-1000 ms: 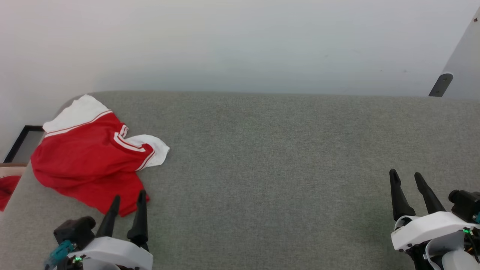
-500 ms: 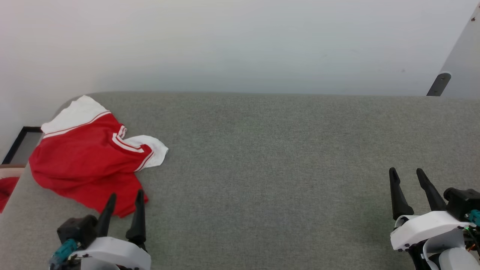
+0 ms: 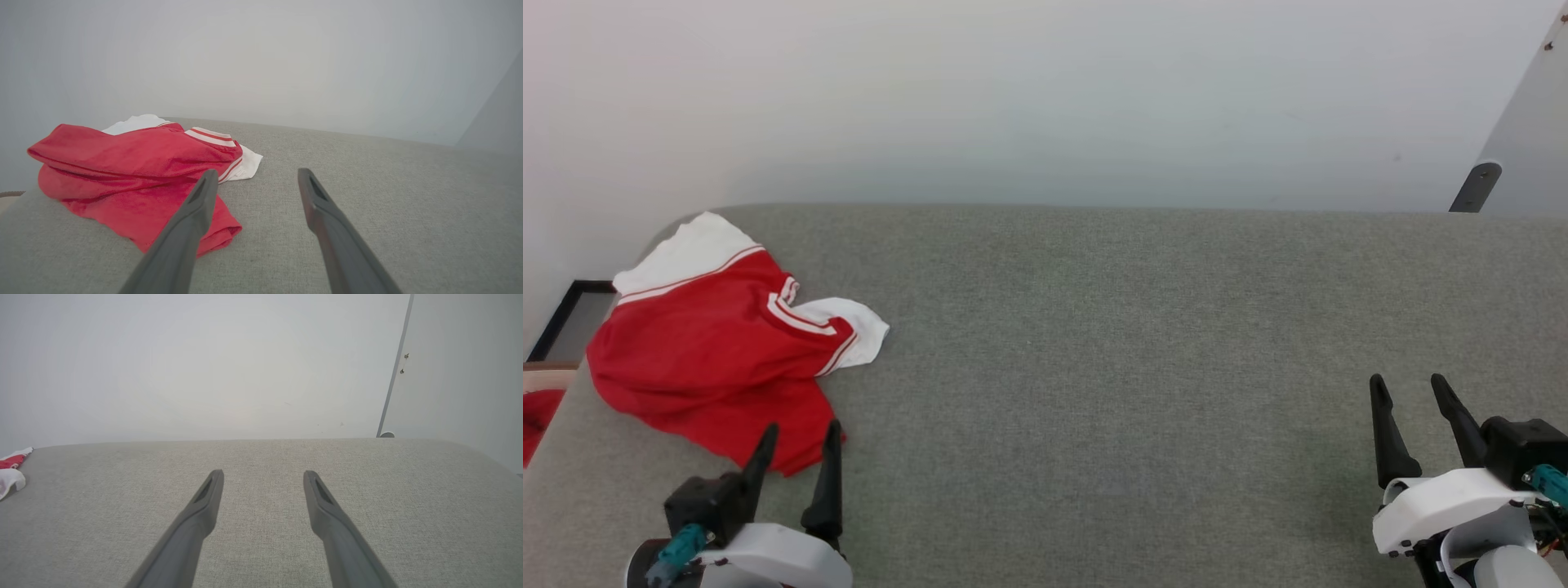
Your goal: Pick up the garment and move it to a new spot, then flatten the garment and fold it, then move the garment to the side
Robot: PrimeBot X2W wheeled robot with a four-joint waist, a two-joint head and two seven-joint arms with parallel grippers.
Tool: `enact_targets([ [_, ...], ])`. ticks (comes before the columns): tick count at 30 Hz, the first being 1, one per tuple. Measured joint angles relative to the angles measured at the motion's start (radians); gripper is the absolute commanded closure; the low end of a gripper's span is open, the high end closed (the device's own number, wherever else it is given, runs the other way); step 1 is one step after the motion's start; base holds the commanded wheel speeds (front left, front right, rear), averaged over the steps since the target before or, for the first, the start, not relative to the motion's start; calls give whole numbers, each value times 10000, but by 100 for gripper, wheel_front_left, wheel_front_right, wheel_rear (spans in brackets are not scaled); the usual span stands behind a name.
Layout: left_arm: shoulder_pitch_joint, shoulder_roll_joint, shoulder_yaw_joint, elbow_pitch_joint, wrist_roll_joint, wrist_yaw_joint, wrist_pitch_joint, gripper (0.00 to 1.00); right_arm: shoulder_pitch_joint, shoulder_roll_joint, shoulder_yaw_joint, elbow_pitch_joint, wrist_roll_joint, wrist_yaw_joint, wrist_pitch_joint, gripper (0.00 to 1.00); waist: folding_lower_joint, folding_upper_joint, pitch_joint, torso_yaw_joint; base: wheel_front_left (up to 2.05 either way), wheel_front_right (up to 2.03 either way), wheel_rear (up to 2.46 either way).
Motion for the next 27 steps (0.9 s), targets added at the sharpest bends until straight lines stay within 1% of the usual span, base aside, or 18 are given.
enact_targets([
  [11, 38, 33, 46, 63, 894, -13, -219, 0, 0, 27, -113, 173, -646, 0, -182, 0, 0, 0, -81, 4, 0, 0, 0],
  [19, 39, 44, -4, 230, 1463, -23, -347, 0, 18, 36, -153, 265, -1172, 0, -341, 0, 0, 0, -81, 135, 0, 0, 0],
  [23, -9, 4, -15, 341, 1546, -25, -418, 0, 20, 48, -221, 282, -1266, 0, -384, 0, 0, 0, -70, 300, 0, 0, 0],
  [27, -81, -50, 59, 483, 1369, -25, -418, 0, 29, 56, -226, 286, -1164, 0, -393, 0, 0, 0, -58, 543, 0, 0, 0],
])
